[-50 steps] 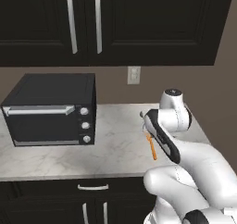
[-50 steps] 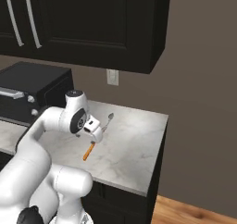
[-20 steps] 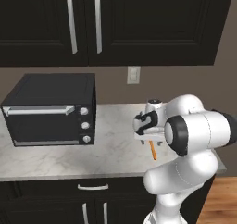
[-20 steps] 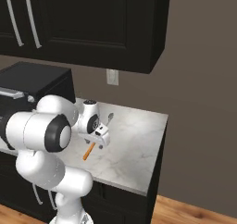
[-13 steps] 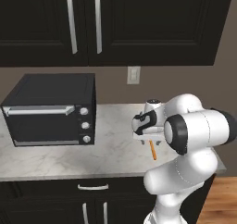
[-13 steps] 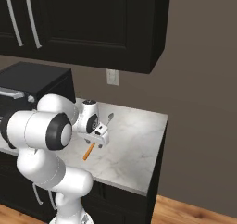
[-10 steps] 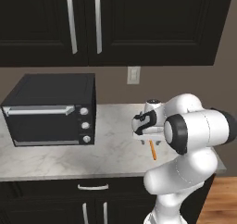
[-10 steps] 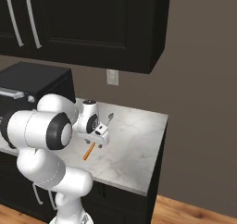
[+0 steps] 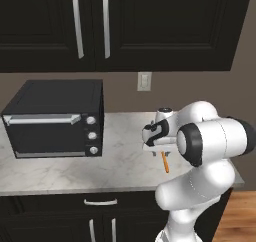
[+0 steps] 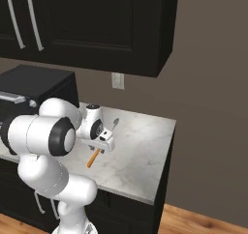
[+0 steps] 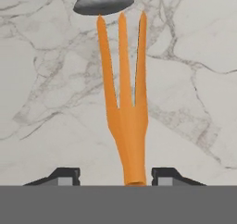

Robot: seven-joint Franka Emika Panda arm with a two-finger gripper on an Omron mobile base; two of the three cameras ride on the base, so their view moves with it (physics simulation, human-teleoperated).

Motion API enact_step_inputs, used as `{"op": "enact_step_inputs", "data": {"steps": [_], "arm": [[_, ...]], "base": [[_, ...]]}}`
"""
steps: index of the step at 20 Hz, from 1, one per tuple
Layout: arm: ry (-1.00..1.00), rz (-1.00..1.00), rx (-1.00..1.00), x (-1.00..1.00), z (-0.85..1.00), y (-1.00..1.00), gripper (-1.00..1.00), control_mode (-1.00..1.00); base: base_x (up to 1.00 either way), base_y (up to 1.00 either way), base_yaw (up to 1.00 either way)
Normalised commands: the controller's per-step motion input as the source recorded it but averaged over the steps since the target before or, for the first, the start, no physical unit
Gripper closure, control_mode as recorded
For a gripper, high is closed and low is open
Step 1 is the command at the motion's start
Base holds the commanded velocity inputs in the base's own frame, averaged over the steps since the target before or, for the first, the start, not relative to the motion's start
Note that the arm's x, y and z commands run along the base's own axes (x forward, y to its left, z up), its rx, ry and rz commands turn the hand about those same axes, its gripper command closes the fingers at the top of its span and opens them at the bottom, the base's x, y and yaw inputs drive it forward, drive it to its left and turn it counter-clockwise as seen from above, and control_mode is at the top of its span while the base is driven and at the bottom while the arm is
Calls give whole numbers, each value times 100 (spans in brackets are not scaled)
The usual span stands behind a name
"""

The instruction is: Organize the utensils by type. Pick up the wooden spoons from the counter and place them in the open cabinet. Then pick up the metallic utensils from the counter and place them in the open drawer.

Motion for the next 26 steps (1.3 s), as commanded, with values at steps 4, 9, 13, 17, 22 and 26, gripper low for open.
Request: {"op": "enact_step_inputs", "data": {"steps": [4,9,13,17,22,26], "arm": [[0,-1,0,-21,-7,-6,100,-100],[0,-2,6,-11,18,-5,100,-100],[0,0,3,0,68,2,100,-100],[0,2,0,-12,96,19,100,-100],[-1,1,0,-39,84,18,100,-100],[-3,0,0,-45,57,16,100,-100]], "base": [[0,0,0],[0,0,0],[0,0,0],[0,0,0],[0,0,0],[0,0,0]]}}
